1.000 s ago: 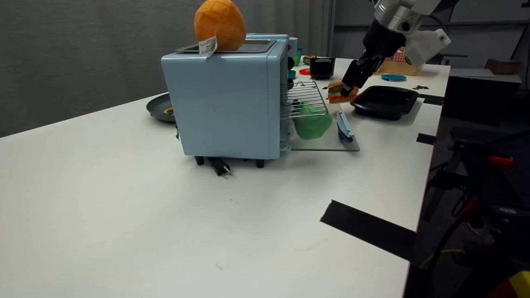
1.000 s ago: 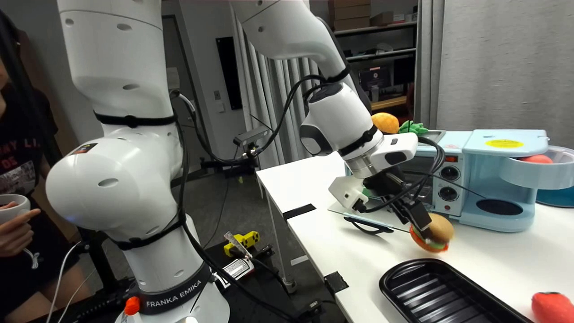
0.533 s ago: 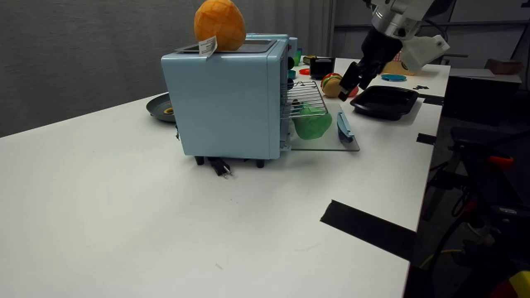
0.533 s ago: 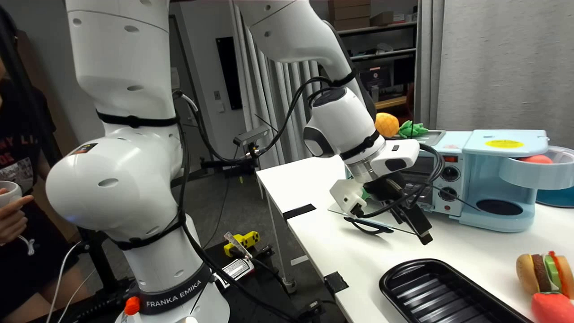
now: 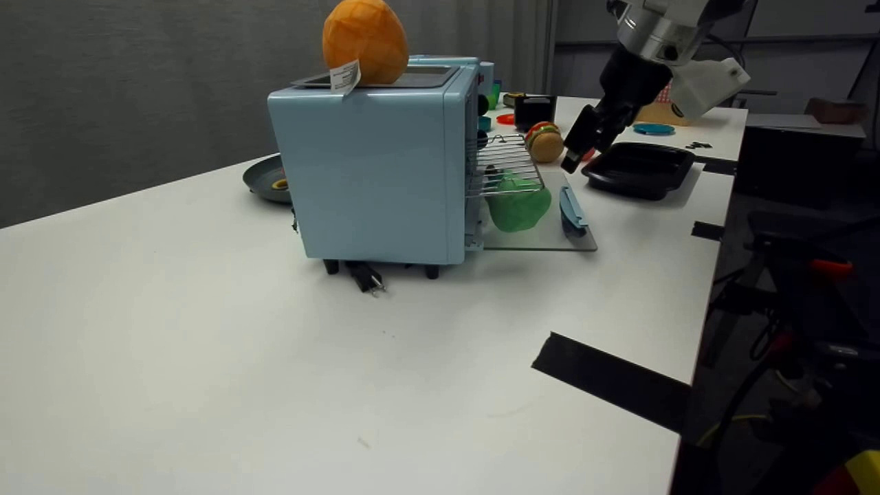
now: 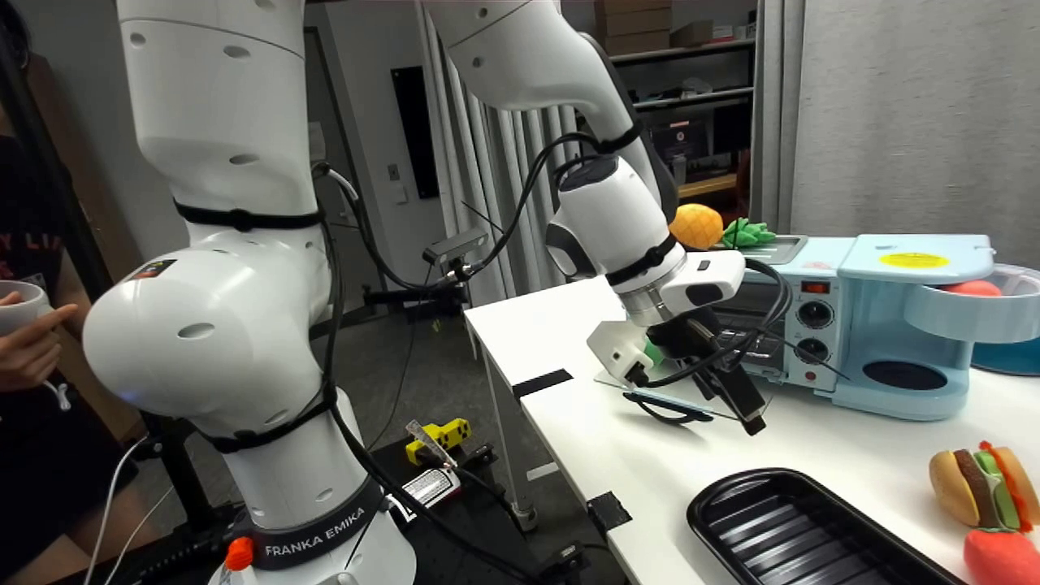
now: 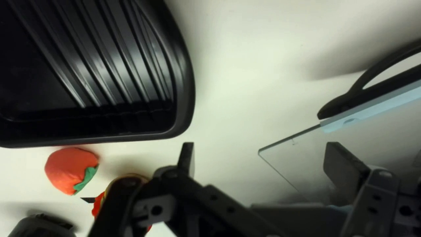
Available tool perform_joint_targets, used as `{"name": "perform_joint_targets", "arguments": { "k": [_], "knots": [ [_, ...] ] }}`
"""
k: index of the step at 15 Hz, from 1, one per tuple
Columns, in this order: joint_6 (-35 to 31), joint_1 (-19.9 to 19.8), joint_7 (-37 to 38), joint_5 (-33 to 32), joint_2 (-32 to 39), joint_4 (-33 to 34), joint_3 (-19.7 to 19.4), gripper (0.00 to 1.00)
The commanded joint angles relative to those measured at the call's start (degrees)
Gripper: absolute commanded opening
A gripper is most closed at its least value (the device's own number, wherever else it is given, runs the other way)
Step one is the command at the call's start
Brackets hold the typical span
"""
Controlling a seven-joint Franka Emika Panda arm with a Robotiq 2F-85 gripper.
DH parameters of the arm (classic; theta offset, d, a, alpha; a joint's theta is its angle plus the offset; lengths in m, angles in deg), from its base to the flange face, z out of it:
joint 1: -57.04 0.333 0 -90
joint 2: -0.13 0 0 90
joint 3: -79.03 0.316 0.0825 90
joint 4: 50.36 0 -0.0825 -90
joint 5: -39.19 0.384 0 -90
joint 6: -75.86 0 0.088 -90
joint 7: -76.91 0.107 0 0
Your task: Remove the toy burger from the breakfast station oven, close the breakfast station oven door
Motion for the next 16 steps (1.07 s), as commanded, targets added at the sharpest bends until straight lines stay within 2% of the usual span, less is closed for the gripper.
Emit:
{"name": "perform_joint_targets", "arguments": {
  "k": [1, 9, 16],
  "knots": [
    [1.0, -1.0, -8.7, 6.5, -1.6, 0.8, 2.9, 1.00],
    [-1.2, -3.9, -26.3, 15.3, -0.9, 7.7, 9.7, 1.00],
    [-1.8, -10.7, -43.5, 22.2, 4.9, 16.1, 17.7, 1.00]
  ]
}}
